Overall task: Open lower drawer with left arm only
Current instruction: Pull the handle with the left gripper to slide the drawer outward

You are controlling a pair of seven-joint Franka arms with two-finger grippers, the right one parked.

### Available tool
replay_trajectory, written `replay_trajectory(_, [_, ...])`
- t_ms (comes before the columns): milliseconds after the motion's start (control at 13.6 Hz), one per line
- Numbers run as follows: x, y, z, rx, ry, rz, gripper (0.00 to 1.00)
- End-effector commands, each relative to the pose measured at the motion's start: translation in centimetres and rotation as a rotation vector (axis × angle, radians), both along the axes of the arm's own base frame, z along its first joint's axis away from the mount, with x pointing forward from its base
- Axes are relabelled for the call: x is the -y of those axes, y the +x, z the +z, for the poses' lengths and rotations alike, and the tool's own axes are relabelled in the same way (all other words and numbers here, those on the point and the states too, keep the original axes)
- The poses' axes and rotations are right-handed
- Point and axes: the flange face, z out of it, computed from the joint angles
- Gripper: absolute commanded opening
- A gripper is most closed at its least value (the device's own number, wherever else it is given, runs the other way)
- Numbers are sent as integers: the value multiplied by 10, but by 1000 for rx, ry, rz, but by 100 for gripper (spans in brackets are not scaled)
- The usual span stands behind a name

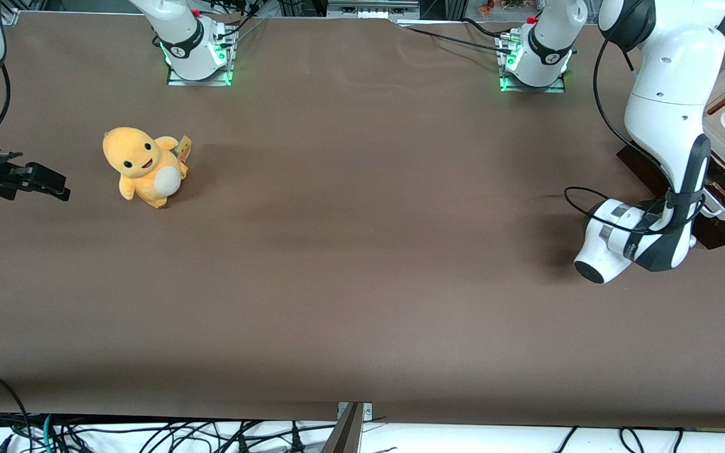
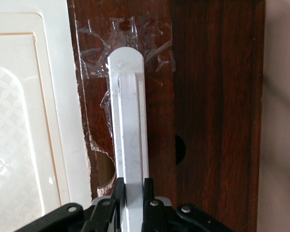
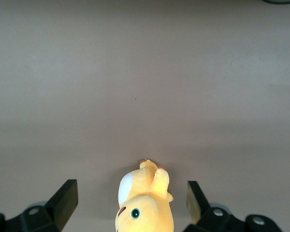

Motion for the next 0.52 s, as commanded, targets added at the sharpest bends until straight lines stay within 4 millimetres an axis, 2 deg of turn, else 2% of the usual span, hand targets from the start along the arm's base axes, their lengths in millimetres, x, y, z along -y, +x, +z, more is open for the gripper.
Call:
replay_trajectory(0, [24, 10, 2, -6, 0, -43, 2])
replay_trajectory(147, [26, 16, 7, 5, -6, -47, 0])
replay_trajectory(294, [44, 19, 8, 11, -3, -74, 0])
replay_trajectory(442, [53, 24, 11, 22, -4, -90, 0])
